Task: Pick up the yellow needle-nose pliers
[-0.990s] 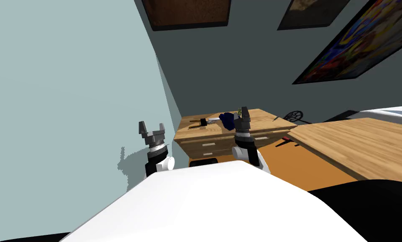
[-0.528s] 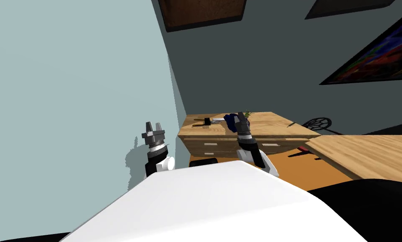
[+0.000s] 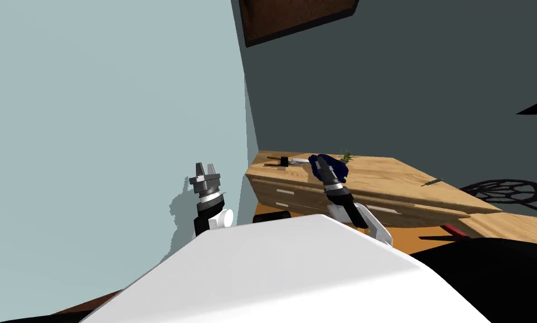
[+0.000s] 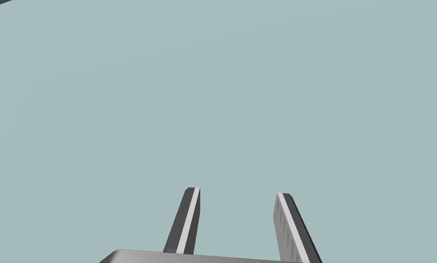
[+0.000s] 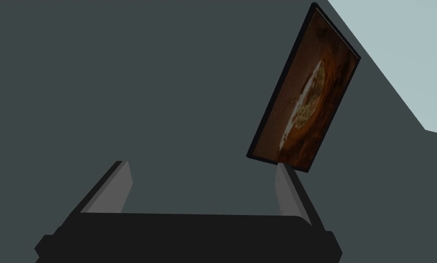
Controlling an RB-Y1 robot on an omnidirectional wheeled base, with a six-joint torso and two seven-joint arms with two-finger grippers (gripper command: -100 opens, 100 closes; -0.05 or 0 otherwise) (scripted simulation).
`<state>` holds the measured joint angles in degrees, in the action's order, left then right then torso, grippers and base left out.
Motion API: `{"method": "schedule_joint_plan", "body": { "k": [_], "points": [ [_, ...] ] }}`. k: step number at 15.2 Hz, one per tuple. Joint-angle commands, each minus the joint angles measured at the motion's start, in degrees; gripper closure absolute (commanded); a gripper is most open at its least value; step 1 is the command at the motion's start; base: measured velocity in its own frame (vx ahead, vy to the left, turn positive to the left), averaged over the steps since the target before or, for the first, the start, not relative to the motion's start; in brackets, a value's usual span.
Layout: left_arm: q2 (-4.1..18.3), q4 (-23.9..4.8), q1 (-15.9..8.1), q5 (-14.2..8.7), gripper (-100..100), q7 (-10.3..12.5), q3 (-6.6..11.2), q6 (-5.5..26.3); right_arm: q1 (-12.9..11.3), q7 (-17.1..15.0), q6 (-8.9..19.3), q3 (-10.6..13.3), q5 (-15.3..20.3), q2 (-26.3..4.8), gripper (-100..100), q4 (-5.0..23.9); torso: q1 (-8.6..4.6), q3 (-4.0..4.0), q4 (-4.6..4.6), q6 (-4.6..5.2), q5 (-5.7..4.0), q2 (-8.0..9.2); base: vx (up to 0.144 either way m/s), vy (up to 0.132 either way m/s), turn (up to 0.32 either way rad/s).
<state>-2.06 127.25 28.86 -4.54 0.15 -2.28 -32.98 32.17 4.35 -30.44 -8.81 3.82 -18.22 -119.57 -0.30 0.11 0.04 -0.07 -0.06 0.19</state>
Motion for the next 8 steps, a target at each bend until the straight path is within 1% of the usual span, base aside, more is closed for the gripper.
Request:
{"method": "schedule_joint_plan", "body": {
  "k": [1,2,3,4,5,6,7,8],
  "points": [
    [0.0,0.0,0.0,0.0,0,0.0,0.0,0.0,0.9,-0.5,-0.5,-0.8,0.4,-2.6,-100,1.5,0.0,0.0,0.0,0.0,0.0,0.0,-0.063,-0.059,0.333],
    [0.0,0.0,0.0,0.0,0,0.0,0.01,0.0,2.1,-1.1,-0.9,-1.8,1.0,-4.1,-100,3.2,-0.03,0.0,0.0,0.04,-0.01,0.01,-0.059,-0.049,0.408],
    [0.0,0.0,0.0,0.0,0,0.0,0.0,0.0,2.1,-1.1,-0.9,-1.8,1.0,-5.2,-100,3.2,-0.02,0.0,0.0,0.01,-0.01,0.0,-0.061,-0.05,0.373],
    [0.0,0.0,0.0,0.0,0,0.0,0.01,0.0,3.3,-1.8,-1.3,-2.8,1.7,-6.6,-100,5.0,-0.03,0.0,0.0,0.03,-0.01,0.0,-0.07,-0.052,0.41],
    [0.0,0.0,0.0,0.0,0,0.0,0.0,0.0,3.3,-1.8,-1.3,-2.8,1.7,-7.9,-100,5.0,-0.05,0.0,0.0,0.01,-0.01,0.01,-0.061,-0.05,0.348],
    [0.0,0.0,0.0,0.0,0,0.0,0.01,0.0,4.5,-2.5,-1.7,-3.9,2.4,-9.2,-100,6.9,-0.05,0.0,0.0,0.03,-0.01,-0.01,-0.051,-0.051,0.469],
    [0.0,0.0,0.0,0.0,0,0.0,0.0,0.0,4.5,-2.5,-1.7,-3.9,2.4,-10.6,-100,6.9,-0.06,-0.02,0.0,0.0,-0.01,-0.04,-0.045,-0.052,0.41],
    [0.0,0.0,0.0,0.0,0,0.0,0.01,0.0,4.5,-2.5,-1.7,-3.9,2.4,-10.7,-100,6.9,-0.07,-0.04,-0.01,0.02,-0.01,-0.08,-0.031,-0.037,0.145]
  ]
}}
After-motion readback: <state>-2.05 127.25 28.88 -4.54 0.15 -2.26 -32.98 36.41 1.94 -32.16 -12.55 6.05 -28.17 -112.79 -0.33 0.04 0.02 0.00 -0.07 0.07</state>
